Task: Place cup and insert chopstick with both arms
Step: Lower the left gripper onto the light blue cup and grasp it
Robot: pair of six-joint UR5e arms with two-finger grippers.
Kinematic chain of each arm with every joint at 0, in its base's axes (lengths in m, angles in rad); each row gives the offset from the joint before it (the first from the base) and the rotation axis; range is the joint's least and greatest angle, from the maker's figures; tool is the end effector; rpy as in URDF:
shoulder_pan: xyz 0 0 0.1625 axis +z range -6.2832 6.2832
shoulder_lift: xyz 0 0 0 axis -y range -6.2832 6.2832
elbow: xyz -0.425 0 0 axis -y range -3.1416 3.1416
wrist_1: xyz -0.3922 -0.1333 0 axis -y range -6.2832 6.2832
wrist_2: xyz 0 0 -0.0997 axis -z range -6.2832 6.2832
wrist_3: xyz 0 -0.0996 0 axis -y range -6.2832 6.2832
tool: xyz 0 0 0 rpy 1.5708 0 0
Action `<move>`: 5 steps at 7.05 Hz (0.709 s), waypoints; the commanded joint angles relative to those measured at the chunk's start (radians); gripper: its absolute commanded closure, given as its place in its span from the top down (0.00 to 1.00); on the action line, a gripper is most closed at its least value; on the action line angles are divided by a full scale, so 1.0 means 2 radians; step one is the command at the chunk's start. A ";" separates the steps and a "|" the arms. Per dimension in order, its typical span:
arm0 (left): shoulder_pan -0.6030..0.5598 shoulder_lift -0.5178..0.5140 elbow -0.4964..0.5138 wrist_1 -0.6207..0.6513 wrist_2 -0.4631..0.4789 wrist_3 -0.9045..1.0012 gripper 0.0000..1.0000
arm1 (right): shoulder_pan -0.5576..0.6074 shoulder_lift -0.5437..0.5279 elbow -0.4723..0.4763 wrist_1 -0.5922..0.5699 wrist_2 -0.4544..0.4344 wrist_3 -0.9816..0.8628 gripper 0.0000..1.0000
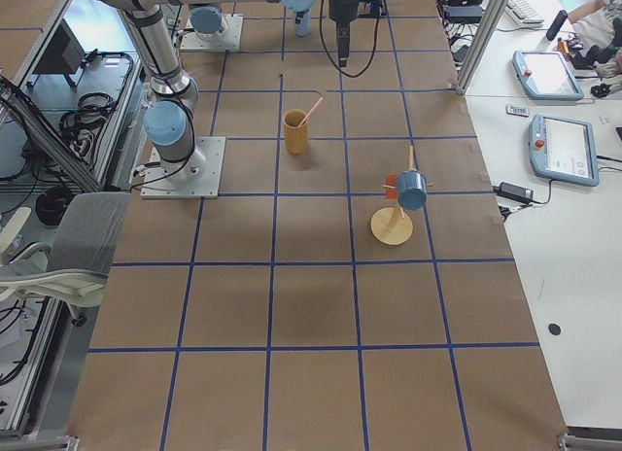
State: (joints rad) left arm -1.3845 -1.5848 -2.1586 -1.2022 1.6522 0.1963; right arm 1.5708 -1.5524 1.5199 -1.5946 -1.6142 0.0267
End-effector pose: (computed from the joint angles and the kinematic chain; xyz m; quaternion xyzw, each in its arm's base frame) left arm -0.0483 -0.4195 0.2458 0.0097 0.9924 0.1218 0.0176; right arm 0.1290 -0.5050 0.5064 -0.0140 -0.9993 0.0284 0.0213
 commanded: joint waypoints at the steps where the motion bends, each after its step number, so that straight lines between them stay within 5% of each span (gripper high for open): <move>1: 0.000 0.000 -0.002 0.006 0.000 -0.001 0.00 | 0.000 -0.001 0.000 0.000 -0.001 0.000 1.00; 5: -0.033 -0.013 0.069 0.015 -0.006 -0.102 0.00 | 0.000 0.000 0.000 0.000 0.000 0.000 1.00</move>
State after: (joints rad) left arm -1.4082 -1.5889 -2.0914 -1.1539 1.6515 0.0960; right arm 1.5708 -1.5525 1.5202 -1.5947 -1.6142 0.0267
